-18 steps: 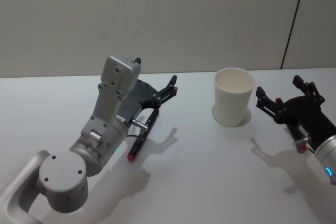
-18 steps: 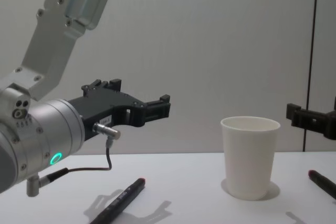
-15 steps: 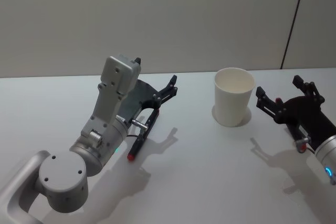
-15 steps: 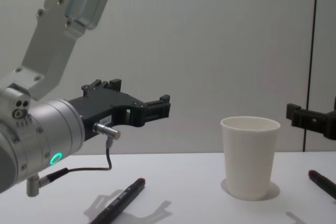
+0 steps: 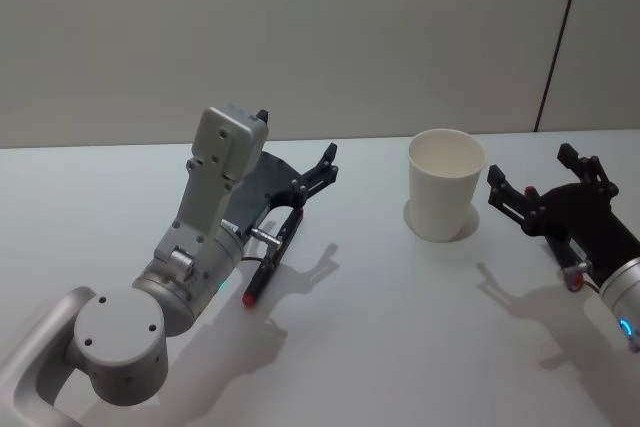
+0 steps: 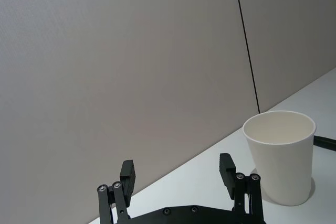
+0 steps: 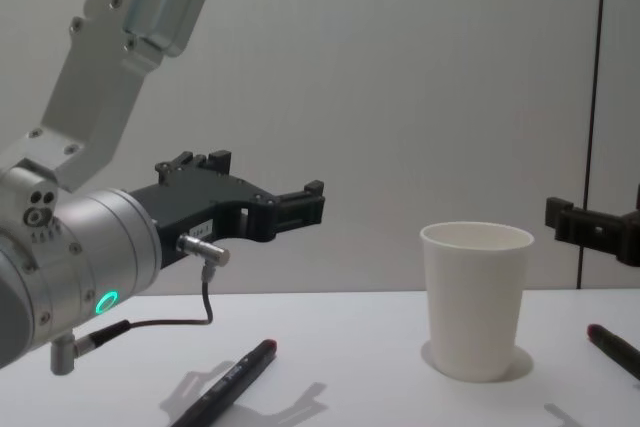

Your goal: Place the pen into the pen holder.

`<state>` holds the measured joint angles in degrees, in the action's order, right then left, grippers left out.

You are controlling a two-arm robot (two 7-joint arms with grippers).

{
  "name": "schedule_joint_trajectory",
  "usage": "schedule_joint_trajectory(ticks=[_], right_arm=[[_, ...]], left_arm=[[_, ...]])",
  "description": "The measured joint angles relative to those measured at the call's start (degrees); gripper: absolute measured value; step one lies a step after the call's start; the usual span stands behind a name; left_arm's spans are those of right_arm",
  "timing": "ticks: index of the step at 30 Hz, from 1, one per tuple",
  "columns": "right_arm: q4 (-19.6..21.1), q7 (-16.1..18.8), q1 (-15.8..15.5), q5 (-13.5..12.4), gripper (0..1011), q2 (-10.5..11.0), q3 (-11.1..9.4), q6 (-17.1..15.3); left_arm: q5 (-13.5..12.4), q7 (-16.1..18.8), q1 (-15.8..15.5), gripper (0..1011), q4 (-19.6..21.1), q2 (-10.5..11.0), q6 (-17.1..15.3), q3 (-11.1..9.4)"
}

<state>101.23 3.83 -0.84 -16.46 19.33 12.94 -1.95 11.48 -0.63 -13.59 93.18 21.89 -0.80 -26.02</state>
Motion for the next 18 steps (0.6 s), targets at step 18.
schedule_joint_trajectory(ticks=[18], right_arm=[[0.0,0.0,0.0,0.0,1002,0.0,0.0,0.0]], left_arm=[[0.0,0.0,0.0,1001,0.0,0.0,0.0,0.0]])
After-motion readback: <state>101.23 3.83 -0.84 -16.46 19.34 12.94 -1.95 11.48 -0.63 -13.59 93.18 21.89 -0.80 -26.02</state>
